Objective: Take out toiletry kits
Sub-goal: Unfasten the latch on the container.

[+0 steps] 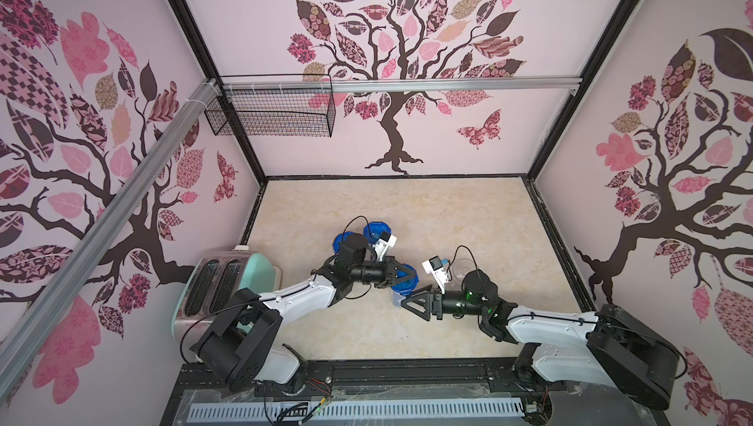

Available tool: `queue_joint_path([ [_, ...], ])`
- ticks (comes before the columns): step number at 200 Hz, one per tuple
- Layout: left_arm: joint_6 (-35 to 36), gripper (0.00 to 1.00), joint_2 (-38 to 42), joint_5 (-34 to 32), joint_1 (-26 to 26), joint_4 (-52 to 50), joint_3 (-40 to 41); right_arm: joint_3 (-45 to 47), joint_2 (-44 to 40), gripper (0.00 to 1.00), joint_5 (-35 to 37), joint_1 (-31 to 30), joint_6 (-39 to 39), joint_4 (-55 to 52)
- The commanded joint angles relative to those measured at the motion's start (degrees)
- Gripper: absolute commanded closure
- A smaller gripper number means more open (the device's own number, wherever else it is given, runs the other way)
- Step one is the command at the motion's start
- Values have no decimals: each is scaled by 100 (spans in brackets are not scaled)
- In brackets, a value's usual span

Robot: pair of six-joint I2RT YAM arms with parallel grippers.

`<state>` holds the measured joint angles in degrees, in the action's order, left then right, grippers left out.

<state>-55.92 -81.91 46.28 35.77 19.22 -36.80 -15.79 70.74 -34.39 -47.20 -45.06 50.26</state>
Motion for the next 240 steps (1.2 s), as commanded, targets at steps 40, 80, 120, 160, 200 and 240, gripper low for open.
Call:
queue_joint_path([
  [40, 288, 100, -405, -638, 62, -956, 330, -136, 72, 16, -378, -82, 620, 904],
  [80, 292, 100, -457, -671, 88, -956, 315, 38, 54, 14, -523, -80, 924, 1530],
  [120, 357, 100, -515, -755, 130, -1240, 255, 161, 169, 12, -880, -87, 1092, 2145],
  [160, 398, 100, -528, -814, 173, -1336, 225, 232, 333, 12, -938, -96, 1160, 2580],
  [200, 409, 100, -531, -849, 209, -1347, 195, 274, 327, 12, -1007, -132, 1322, 2555],
  [240, 471, 100, -445, -849, 238, -1512, 41, 96, 124, 9, -1120, -132, 1795, 1204],
])
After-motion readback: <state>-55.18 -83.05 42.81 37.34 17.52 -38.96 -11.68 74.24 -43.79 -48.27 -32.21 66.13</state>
